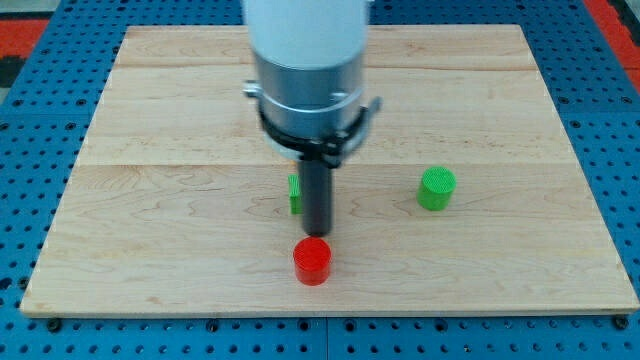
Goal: Put the green star at the bottom of the yellow hexagon
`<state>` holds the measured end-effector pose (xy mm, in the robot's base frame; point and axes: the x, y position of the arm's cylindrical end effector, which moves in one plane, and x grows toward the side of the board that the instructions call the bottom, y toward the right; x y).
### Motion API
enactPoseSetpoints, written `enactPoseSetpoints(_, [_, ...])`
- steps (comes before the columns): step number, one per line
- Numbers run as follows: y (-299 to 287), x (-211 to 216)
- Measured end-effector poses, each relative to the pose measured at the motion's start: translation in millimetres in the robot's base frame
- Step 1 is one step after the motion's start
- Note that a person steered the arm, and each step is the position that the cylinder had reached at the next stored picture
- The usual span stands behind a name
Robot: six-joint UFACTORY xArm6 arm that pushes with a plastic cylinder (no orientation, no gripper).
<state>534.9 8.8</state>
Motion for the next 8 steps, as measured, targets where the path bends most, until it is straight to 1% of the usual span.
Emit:
enactPoseSetpoints(1, [13.7, -1.4])
enactPoseSetpoints(3, [2.6, -39.7])
enactPoseSetpoints(4, [9.4, -35.1])
enactPoseSetpoints(5, [13.8, 9.3])
enactPoseSetpoints(6, [-18.6, -3.5])
enactPoseSetpoints(8, [-28.4, -45.7])
